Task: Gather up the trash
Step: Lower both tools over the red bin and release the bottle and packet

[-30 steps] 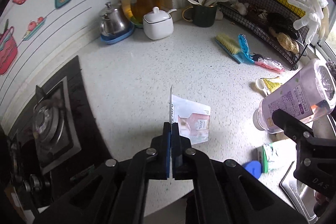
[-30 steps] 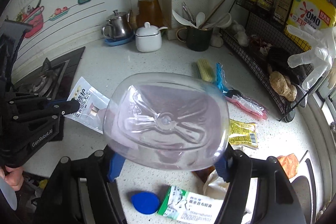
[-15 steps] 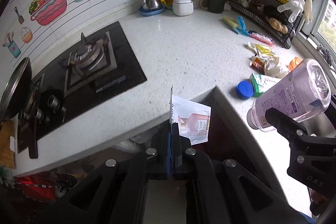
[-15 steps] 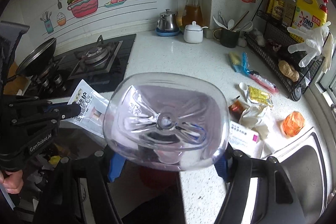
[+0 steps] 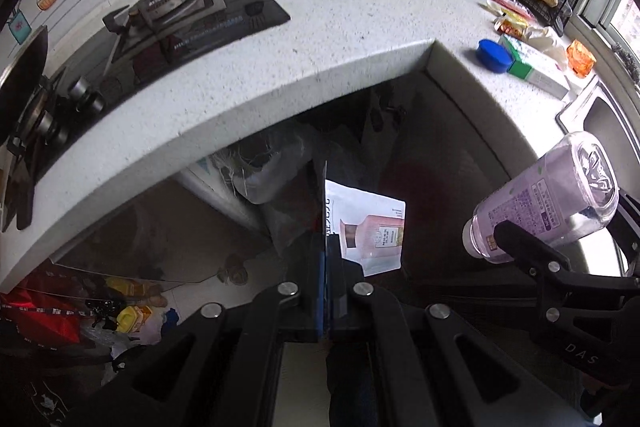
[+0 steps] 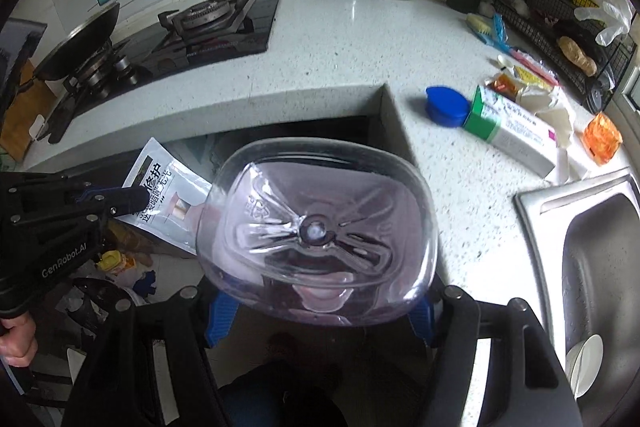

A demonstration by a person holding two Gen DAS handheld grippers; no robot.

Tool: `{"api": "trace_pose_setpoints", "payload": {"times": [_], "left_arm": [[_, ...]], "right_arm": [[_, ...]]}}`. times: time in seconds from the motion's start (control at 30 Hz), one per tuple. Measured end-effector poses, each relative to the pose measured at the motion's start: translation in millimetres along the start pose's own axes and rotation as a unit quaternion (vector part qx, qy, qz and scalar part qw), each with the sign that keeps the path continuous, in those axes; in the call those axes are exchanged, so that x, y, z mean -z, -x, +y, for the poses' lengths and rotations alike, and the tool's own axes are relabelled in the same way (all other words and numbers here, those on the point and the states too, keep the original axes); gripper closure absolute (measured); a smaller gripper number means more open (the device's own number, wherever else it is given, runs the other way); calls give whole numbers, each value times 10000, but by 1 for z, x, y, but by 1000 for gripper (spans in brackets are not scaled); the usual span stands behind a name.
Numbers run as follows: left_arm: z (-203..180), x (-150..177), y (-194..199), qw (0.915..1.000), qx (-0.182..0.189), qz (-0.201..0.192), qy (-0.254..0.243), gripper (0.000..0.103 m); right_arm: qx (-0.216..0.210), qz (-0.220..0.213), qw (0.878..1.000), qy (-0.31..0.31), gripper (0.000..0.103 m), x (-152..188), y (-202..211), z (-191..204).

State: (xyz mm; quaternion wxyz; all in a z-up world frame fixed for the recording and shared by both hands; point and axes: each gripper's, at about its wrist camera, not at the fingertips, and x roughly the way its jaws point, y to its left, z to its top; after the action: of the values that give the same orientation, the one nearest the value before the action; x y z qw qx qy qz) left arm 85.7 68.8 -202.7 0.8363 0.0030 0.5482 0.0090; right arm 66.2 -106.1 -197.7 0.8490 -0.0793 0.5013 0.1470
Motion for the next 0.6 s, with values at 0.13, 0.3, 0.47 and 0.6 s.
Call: {"api": "trace_pose_setpoints", "payload": {"times": [0.13, 0.3, 0.47, 0.6], "left_arm": [[6, 19, -57, 9999, 86, 137, -41, 103], [9, 41, -146, 9992, 172, 296, -187, 103], [8, 53, -226, 9972, 430, 398, -462, 103], [1, 53, -275, 9948, 525, 512, -713, 103]], "right_arm": [[102, -62, 9999, -118, 35, 20, -44, 1], [358, -80, 9988, -327, 35, 43, -118, -4], [474, 104, 9979, -427, 35, 58, -191, -11], [613, 216, 9963, -570, 35, 65, -229, -18]]}}
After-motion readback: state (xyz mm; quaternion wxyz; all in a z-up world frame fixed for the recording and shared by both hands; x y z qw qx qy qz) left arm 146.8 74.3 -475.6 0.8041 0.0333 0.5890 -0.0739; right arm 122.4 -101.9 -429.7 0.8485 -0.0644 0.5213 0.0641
